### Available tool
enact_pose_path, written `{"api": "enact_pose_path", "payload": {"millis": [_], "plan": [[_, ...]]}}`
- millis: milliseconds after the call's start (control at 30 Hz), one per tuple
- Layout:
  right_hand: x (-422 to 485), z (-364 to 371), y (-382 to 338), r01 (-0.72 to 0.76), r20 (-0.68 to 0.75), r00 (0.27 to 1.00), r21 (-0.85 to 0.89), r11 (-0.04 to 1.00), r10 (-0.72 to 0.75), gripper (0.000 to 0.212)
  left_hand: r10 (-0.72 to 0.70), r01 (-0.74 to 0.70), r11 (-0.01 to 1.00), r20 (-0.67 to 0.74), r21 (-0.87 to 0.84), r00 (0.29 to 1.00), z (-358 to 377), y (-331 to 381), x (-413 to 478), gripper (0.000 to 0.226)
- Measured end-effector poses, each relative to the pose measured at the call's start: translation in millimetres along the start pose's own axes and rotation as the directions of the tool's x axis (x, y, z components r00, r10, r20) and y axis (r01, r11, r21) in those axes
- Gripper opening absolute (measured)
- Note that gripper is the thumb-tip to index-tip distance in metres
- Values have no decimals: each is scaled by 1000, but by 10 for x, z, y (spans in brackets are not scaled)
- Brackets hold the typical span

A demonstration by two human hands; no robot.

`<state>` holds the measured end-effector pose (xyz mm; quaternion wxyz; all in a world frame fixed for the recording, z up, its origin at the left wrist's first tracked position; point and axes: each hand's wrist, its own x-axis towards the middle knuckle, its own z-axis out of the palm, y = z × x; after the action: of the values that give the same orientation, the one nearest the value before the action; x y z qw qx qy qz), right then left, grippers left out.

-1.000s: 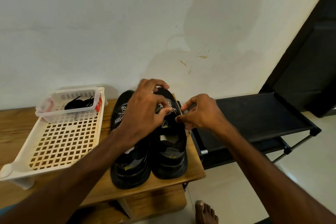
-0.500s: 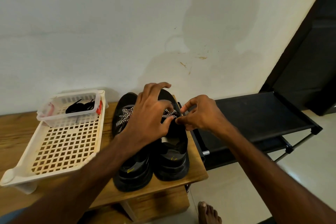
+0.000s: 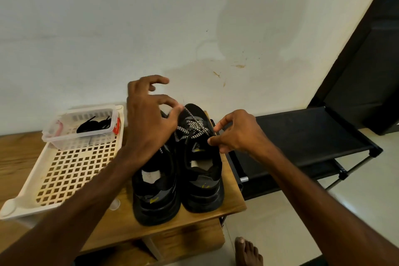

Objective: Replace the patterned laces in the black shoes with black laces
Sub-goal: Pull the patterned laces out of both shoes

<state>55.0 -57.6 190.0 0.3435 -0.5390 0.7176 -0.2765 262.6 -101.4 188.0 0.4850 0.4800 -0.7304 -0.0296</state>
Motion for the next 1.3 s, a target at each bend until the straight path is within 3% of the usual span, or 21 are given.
{"api": "enact_pose_path", "payload": {"millis": [100, 200, 267, 367, 433, 567, 700, 867, 1067, 1167, 1300], "plan": [[-6, -19, -6, -13, -1, 1000, 2, 1000, 13, 31, -119, 122, 992, -87, 29, 989, -82, -161, 68, 12], [-2, -25, -3, -18, 5, 1000, 2, 1000, 18, 31, -164, 158, 976, 35, 148, 986, -60, -193, 33, 35], [8, -5, -13, -13, 3, 1000, -12, 1000, 13, 29, -139, 119, 973, 90, 195, 986, 1, -104, -45, 42], [6, 40, -25, 16, -12, 1000, -83, 996, -17, 24, -4, -20, 983, 130, 181, 992, 90, 88, -122, 24], [3, 68, -21, 49, -23, 998, -135, 990, -53, 23, 20, -72, 973, 229, 221, 973, 135, 169, -153, 16], [6, 90, -20, 97, -46, 993, -217, 971, -110, 23, -69, -88, 935, 418, 344, 906, 198, 167, -210, 28], [-51, 90, -39, 114, -71, 988, -275, 955, -138, 26, -143, -78, 899, 457, 431, 878, 145, 165, -203, 45], [-127, 238, -145, 311, -64, 916, -506, 804, -395, 36, -159, -4, 918, 378, 396, 912, 59, 219, -244, 25], [-50, 418, -185, 373, -11, 874, -626, 684, -487, 29, -251, 98, 932, 426, 350, 869, 64, 230, -280, 18], [-18, 384, -178, 386, -3, 877, -590, 709, -481, 24, -278, 138, 932, 416, 335, 866, 54, 218, -260, 14], [-55, 210, -178, 358, -91, 905, -368, 858, -416, 11, -297, 159, 927, 402, 341, 866, 46, 215, -246, 14]]}}
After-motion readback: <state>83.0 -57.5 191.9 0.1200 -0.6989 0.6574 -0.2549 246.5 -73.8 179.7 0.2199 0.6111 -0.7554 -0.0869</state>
